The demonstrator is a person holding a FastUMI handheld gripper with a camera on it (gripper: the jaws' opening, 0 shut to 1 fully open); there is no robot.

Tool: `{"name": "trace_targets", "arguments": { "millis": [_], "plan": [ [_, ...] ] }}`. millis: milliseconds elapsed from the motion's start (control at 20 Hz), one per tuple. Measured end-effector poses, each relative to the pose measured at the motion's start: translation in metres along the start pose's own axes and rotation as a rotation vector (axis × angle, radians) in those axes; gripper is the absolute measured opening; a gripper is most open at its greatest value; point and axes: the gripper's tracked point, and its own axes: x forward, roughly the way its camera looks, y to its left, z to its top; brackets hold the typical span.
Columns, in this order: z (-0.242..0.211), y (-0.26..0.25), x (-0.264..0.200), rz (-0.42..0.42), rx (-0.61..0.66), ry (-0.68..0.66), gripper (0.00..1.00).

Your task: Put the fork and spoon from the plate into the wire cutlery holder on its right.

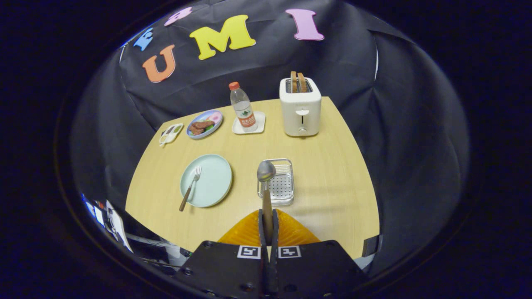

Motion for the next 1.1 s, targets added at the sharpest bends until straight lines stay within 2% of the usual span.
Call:
{"name": "trace_targets", "arguments": {
  "millis": [250,500,800,1100],
  "plan": [
    [0.007,-0.004,0.010,-0.032,0.116,0.102,0.01],
    [0.005,-0.003,0.024,-0.074,0.136,0.210,0.00],
    [0.020,-0.008,0.049,-0.132,0.171,0.230,0.02],
    [0.019,0.004,0.046,-0.118,0.157,0.219,0.04]
  ]
}}
